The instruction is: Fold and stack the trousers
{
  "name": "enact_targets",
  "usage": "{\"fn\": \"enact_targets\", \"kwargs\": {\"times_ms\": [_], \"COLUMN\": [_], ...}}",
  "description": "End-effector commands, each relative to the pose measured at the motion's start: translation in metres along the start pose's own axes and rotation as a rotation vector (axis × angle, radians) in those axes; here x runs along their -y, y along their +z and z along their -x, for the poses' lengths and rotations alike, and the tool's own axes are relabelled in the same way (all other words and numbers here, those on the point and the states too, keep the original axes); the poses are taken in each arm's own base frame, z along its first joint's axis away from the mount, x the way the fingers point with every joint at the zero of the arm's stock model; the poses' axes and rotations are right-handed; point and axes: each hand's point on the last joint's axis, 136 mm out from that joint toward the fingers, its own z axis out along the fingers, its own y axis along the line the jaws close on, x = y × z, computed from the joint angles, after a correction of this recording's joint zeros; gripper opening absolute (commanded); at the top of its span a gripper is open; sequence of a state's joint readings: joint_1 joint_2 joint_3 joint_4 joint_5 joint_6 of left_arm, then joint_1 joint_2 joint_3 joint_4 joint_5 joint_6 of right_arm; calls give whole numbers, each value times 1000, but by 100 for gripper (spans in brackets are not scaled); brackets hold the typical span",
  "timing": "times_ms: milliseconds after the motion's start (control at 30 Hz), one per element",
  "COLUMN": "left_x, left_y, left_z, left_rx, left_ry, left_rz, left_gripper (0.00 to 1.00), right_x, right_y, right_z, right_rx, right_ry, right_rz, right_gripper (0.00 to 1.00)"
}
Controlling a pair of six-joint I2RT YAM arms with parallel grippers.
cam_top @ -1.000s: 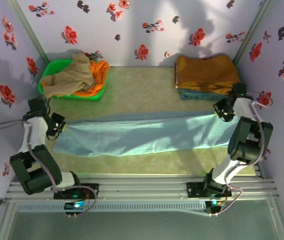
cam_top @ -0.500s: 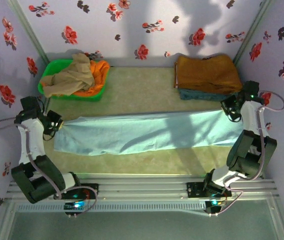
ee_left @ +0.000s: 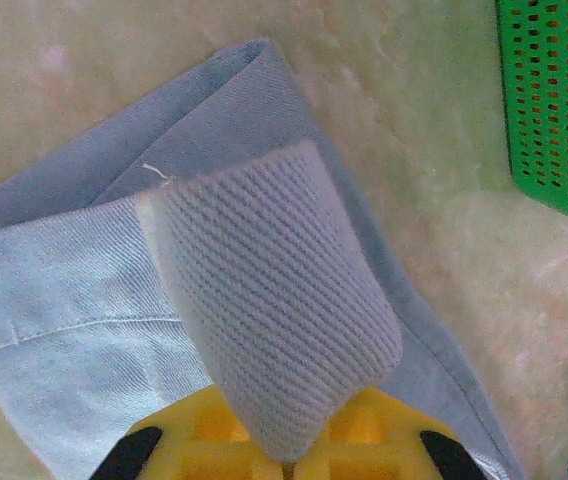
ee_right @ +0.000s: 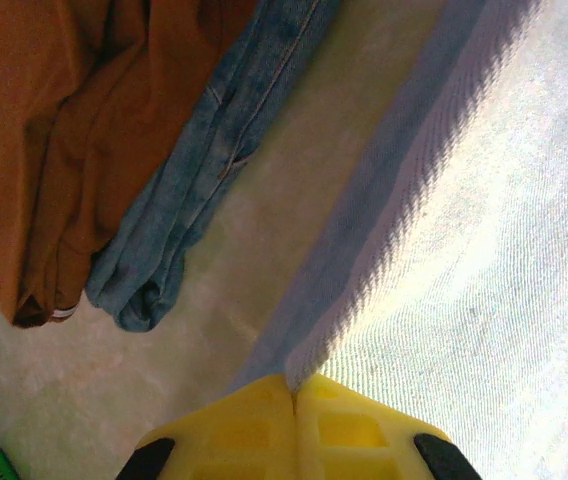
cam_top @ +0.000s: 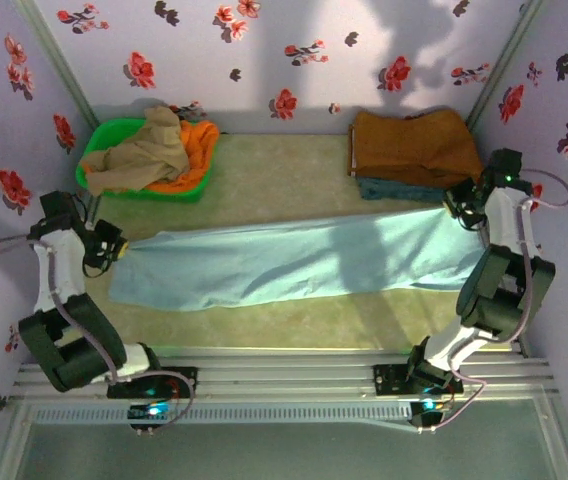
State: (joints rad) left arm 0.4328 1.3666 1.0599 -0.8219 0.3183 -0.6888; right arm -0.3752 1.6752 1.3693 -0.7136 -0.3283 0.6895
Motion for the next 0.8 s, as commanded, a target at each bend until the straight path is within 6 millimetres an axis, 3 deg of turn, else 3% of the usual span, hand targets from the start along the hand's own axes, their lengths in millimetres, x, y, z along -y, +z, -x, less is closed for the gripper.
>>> {"fn": "enact_targets", "kwargs": {"times_ms": [0, 167, 400, 467, 533, 567, 600, 700, 767], "left_x": [4, 4, 9, 9, 8, 7, 8, 12, 16], "left_y": [9, 39, 62, 70, 76, 76, 74, 50, 26], "left_z": [35, 45, 61, 61, 59, 57, 55, 48, 40], "left_rx": [86, 60, 52, 30, 19, 13, 12, 31, 57], "left_ry": [-7, -29, -7, 3, 7, 7, 12, 35, 67], "left_rz": [13, 50, 122, 145, 158, 160, 157, 134, 110], "left_gripper": [0, 0, 2, 26, 59, 67, 70, 97, 100], "right_x": [8, 13, 6, -2, -9, -12, -16, -25, -32], "right_y": [20, 50, 71, 80, 84, 83, 79, 56, 36], "right_z": [37, 44, 62, 58, 50, 45, 41, 28, 12], "right_rx": [77, 66, 71, 47, 22, 15, 14, 38, 51], "right_ry": [10, 9, -4, -19, -45, -54, -63, -86, -105], "right_rz": [-36, -84, -94, -78, -80, -77, -68, -49, -24], "right_gripper": [0, 0, 0, 0, 18, 32, 39, 51, 53]}}
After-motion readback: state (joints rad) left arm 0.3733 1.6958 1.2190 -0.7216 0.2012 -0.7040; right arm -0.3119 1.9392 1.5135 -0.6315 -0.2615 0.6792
